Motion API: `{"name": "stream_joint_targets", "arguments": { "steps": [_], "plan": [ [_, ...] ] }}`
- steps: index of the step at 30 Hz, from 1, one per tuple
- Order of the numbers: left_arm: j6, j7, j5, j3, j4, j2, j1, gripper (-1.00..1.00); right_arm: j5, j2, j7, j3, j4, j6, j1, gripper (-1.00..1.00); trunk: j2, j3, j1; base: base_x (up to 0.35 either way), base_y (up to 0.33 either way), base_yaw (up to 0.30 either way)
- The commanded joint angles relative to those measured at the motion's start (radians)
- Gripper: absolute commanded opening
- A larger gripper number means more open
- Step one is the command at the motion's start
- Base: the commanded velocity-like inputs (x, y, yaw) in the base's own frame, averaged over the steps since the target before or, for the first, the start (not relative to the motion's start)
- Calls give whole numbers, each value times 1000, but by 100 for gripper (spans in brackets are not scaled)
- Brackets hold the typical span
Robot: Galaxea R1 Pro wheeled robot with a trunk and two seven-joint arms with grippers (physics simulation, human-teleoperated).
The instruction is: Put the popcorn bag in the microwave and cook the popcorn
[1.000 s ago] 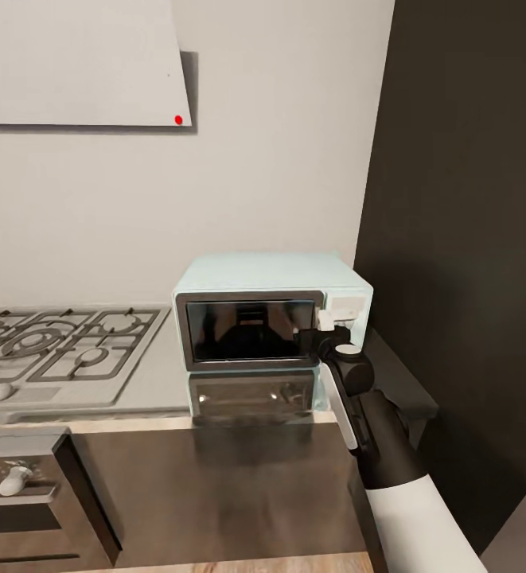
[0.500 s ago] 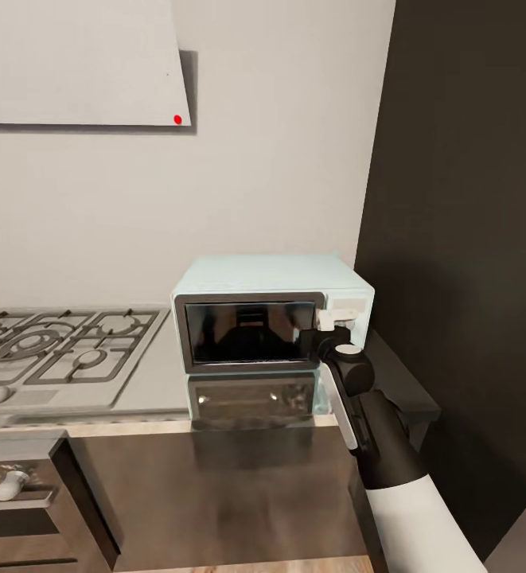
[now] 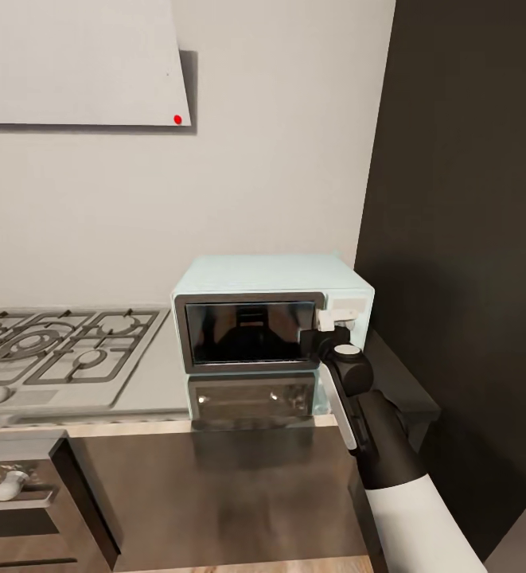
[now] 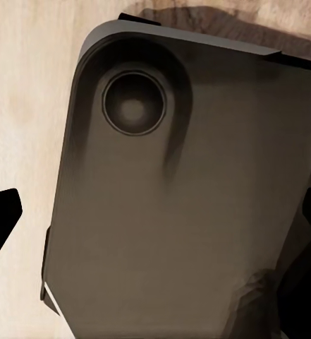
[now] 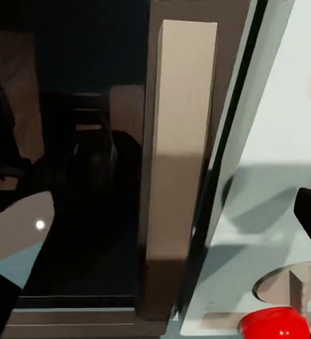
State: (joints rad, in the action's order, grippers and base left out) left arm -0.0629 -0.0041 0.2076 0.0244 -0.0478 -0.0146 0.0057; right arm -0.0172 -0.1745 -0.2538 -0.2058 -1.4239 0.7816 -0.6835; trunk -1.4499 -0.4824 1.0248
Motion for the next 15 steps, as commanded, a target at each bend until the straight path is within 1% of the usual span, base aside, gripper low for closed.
{"name": "stream_joint_targets", "arguments": {
  "steps": [1, 10, 15],
  "plan": [
    [-1, 0, 6, 2, -1, 0, 0, 100, 14, 0, -4, -2, 2, 2, -1, -100, 0, -1, 0, 0, 0, 0],
    [-2, 0, 6, 2, -1, -1, 0, 100, 6, 0, -11, -4, 0, 9, -1, -100, 0, -1, 0, 0, 0, 0],
    [-2, 0, 6, 2, -2, -1, 0, 100, 12, 0, -28, -4, 0, 15, -1, -100, 0, -1, 0, 0, 0, 0]
  ]
}}
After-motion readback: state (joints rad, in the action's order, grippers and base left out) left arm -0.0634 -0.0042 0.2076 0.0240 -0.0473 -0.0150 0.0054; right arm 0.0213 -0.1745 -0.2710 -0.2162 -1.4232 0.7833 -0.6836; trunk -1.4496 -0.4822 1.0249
